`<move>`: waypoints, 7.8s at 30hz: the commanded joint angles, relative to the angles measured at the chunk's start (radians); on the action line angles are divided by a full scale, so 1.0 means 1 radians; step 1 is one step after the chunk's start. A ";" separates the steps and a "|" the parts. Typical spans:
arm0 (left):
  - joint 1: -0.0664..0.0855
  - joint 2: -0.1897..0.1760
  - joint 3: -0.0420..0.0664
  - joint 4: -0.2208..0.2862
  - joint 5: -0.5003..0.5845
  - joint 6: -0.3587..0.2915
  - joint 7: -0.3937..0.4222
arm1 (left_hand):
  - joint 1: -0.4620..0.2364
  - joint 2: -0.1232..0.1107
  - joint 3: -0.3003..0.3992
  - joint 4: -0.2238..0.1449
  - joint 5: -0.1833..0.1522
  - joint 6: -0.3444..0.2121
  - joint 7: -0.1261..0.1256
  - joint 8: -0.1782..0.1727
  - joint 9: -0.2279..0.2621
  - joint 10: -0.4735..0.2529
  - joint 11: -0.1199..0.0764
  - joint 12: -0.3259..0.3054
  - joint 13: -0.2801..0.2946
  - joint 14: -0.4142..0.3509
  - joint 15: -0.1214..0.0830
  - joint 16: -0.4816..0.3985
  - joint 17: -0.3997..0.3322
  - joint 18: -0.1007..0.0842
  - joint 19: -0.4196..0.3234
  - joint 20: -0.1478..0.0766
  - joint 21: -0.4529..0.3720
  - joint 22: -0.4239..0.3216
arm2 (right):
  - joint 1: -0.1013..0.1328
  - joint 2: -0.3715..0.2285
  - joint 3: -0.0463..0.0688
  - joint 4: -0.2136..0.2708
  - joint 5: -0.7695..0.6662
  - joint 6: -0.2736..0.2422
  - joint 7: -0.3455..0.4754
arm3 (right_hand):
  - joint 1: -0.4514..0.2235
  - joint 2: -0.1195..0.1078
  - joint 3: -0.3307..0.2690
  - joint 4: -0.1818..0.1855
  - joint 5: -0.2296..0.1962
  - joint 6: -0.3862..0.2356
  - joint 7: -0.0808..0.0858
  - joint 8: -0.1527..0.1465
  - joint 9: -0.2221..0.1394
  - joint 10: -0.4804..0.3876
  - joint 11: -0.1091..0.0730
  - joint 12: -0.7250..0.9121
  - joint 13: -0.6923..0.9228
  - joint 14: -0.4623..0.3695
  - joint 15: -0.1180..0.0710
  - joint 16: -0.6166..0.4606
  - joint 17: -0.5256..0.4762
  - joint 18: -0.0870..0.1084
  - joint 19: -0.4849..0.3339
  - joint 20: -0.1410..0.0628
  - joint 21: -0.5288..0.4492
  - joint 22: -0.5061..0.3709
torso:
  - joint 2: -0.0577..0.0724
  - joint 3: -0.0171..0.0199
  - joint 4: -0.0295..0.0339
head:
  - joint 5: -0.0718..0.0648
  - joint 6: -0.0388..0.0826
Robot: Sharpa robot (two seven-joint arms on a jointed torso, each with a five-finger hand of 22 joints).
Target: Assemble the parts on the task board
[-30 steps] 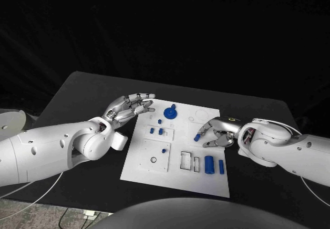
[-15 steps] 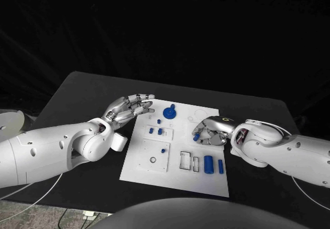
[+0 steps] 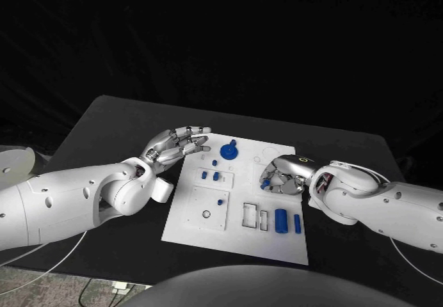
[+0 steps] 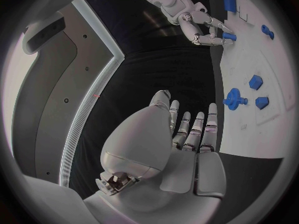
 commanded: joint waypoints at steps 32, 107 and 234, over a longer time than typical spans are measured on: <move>-0.008 0.014 0.001 -0.021 0.003 0.037 -0.009 | 0.018 0.002 0.016 -0.004 0.007 0.008 0.016 -0.003 0.000 0.003 0.012 0.011 0.002 0.003 0.005 0.008 0.001 -0.006 0.010 -0.001 0.005 -0.005 | 0.131 -0.014 0.001 0.261 -0.116 0.016 -0.039 | 0.011 -0.005 0.018 -0.029 -0.023 0.045 -0.019 0.022 0.042 0.079 -0.024 -0.044 0.003 0.005 -0.022 -0.022 -0.022 -0.014 0.001 -0.024 -0.008 0.127 | 0.003 0.0000 -0.0073 | 0.019 0.000; -0.010 0.039 0.001 -0.037 0.005 0.052 -0.020 | 0.022 0.010 0.027 -0.002 0.007 0.007 0.017 -0.006 -0.002 0.000 0.014 0.005 0.001 -0.003 0.005 0.006 0.000 -0.007 0.009 -0.001 0.003 -0.009 | -0.008 0.264 0.001 0.136 -0.450 0.195 -0.043 | 0.044 -0.022 0.047 -0.070 -0.043 0.067 -0.019 0.008 0.048 0.132 -0.029 -0.077 0.008 0.010 -0.028 -0.028 -0.023 -0.016 0.003 -0.030 0.001 0.131 | -0.004 0.0054 0.0119 | 0.002 0.000; -0.037 0.012 0.001 -0.033 0.002 0.041 0.006 | 0.033 -0.002 0.059 0.002 0.020 0.018 0.012 -0.013 -0.006 0.021 0.013 0.028 0.002 -0.009 -0.007 0.014 0.000 0.000 0.015 0.000 0.001 -0.035 | -0.046 -0.149 -0.006 0.293 0.004 0.271 -0.589 | -0.643 0.008 -0.152 0.081 -0.094 0.026 -0.139 0.289 0.541 0.499 -0.152 1.281 1.508 0.120 -0.130 0.156 0.309 -0.057 0.095 -0.124 0.259 0.185 | -0.002 -0.0024 -0.0069 | -0.064 0.000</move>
